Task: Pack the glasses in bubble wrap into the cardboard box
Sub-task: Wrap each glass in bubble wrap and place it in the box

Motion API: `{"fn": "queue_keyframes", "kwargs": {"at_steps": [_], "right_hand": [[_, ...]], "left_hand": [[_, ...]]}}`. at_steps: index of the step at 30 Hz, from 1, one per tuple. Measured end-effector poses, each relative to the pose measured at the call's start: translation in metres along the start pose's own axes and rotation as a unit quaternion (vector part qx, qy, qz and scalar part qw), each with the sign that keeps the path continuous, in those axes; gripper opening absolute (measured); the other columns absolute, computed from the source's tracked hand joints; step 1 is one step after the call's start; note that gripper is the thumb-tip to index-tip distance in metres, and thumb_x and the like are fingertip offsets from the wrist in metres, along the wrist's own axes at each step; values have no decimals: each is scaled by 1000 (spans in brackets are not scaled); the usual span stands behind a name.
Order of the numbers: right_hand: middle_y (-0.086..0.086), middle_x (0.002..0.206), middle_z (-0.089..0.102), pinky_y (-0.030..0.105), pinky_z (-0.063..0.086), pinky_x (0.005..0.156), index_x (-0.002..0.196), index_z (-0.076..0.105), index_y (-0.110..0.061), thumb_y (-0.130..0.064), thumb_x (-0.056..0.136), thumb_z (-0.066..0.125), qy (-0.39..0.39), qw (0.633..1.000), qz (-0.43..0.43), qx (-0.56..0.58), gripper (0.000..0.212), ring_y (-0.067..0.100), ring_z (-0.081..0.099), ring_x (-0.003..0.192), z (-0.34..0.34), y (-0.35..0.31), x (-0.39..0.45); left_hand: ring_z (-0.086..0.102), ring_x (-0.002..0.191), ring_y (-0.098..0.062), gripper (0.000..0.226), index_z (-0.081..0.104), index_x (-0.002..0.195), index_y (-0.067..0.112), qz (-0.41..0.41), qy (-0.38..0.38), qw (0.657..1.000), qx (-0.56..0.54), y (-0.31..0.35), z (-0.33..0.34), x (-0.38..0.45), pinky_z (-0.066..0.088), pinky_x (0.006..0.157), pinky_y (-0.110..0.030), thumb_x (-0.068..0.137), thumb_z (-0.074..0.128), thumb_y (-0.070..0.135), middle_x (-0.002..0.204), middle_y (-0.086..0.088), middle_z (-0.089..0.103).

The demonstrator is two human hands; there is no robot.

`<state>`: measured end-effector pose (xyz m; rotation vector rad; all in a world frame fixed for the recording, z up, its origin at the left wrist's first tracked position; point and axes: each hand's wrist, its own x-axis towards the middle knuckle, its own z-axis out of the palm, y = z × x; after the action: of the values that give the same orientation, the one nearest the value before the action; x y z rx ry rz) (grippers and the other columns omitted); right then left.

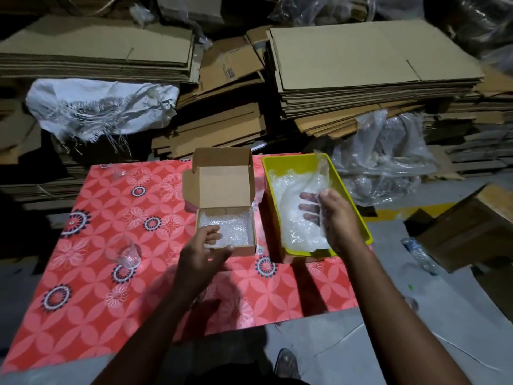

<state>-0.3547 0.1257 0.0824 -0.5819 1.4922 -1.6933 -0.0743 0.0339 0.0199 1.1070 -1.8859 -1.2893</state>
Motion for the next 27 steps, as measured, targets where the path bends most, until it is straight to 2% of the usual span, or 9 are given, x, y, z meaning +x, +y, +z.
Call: {"fn": "queue_keyframes", "kwargs": {"at_steps": [2,5,9,11,14,16,18,21,27], "right_hand": [[11,108,74,32,54,66,87,51,-18,-22,107,38,-55,995,60,61,24,25,70,80,19,-3,-19],[15,99,74,34,50,66,82,68,-17,-21,101,48,-116,976,139,121,28,26,64,73,37,3,-36],[16,88,75,37,52,73,95,75,-5,-19,89,62,-210,948,206,119,20,28,67,73,49,2,-44],[8,87,77,29,58,72,95,75,-5,-20,80,71,-234,945,219,67,22,20,73,78,54,-2,-45],[2,119,73,34,46,104,108,74,-13,-28,88,61,-239,948,208,-39,28,17,65,114,59,-7,-38],[8,146,55,33,48,106,135,61,-11,-41,95,56,-212,949,233,-11,49,10,65,116,64,-12,-32],[20,141,55,28,61,74,140,52,-3,-56,97,45,-207,926,276,150,68,15,74,87,62,-5,-26],[25,131,62,38,58,77,134,61,1,-78,90,34,-224,906,277,227,94,29,72,94,53,6,-27],[14,89,75,30,58,60,96,78,-7,-18,91,64,-243,956,164,-4,18,20,70,67,61,13,-35]], "left_hand": [[65,105,-3,70,57,124,29,-54,-47,992,-101,17,8,3,56,72,-19,67,81,61,127,-1,64],[50,129,-1,81,48,136,35,-17,-68,991,-117,35,6,16,46,102,-34,64,70,66,143,8,52],[45,133,5,83,36,148,33,-12,-147,975,-168,61,-24,38,42,105,-22,76,72,53,150,17,44],[53,129,0,62,46,141,32,-47,-224,960,-163,69,-36,43,44,102,-19,85,72,38,136,20,59],[69,108,-15,20,63,111,19,-86,-284,941,-162,76,-34,37,52,87,-17,93,65,13,105,4,76],[71,83,-16,13,67,104,5,-92,-241,943,-211,73,-29,32,56,76,-24,94,61,11,89,-5,74],[65,65,-14,14,67,102,4,-103,-166,945,-263,69,-29,32,55,64,-26,95,62,16,78,-3,68],[51,46,-8,15,68,102,9,-112,-66,968,-214,64,-39,37,41,42,-20,92,68,21,75,0,68],[68,87,-6,26,67,116,15,-103,-10,984,-145,73,-57,45,52,73,-23,93,67,28,105,1,73]]}}
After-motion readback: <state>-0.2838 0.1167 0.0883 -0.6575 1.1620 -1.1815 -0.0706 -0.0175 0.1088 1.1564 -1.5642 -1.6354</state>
